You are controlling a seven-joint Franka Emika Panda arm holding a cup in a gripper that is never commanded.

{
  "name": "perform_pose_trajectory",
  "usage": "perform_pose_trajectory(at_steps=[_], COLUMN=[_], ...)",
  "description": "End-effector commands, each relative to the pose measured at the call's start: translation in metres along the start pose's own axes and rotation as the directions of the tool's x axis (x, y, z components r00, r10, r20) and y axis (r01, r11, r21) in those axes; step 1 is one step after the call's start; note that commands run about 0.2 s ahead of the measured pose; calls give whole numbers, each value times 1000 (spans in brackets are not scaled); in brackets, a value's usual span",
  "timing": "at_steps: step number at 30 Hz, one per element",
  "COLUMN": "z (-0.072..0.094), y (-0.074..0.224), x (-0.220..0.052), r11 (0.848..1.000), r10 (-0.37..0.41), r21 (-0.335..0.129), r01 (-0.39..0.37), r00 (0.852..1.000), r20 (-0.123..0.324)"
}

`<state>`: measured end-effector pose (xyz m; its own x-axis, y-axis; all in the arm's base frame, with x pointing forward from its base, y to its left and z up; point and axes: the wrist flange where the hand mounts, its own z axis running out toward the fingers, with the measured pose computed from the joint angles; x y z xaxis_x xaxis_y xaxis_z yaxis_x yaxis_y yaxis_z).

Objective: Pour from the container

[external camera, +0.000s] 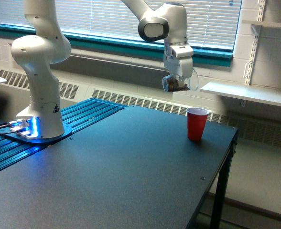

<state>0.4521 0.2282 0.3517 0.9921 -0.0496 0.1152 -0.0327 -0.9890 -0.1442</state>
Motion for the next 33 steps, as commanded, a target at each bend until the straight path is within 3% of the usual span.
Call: perform_pose_trajectory(at_steps=[1,33], z=[0,25], y=[-2,-9], x=[6,10], r11=[1000,998], r10=[30,16], r21=[-3,-55], r01=[-30,-12], r00=[1000,997], r20=[4,77])
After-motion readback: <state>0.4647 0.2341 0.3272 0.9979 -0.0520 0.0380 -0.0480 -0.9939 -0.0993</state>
